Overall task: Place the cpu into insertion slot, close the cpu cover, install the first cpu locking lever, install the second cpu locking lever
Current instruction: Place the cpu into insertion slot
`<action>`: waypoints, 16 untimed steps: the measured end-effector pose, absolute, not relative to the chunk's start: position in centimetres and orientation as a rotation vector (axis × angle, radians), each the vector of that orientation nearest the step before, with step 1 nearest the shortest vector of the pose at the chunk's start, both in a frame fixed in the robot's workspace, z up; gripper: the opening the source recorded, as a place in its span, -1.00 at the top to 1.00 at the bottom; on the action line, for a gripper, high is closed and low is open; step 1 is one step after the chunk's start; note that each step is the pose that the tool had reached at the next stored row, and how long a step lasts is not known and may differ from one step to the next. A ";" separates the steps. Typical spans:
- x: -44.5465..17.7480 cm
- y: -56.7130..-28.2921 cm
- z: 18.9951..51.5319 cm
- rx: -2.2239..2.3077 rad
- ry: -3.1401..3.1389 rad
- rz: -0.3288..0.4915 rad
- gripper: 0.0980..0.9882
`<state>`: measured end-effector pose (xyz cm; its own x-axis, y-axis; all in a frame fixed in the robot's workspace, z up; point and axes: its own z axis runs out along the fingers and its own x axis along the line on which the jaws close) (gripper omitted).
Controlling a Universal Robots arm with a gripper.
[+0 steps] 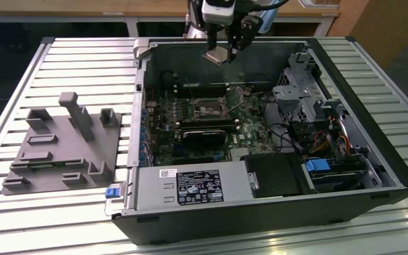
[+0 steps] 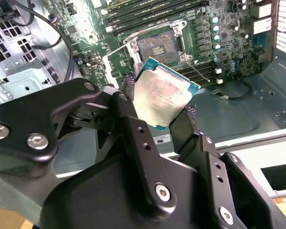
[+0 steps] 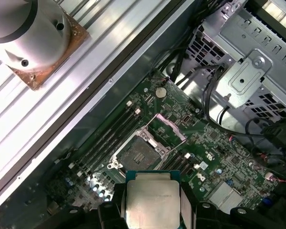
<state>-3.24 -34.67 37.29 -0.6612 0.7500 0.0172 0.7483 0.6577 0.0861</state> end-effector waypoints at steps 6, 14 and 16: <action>-3.2 -34.7 37.3 1.311 2.829 0.133 0.00; -3.2 -34.6 37.2 1.384 2.791 0.129 0.00; -3.2 -34.6 37.2 1.406 2.778 0.127 0.00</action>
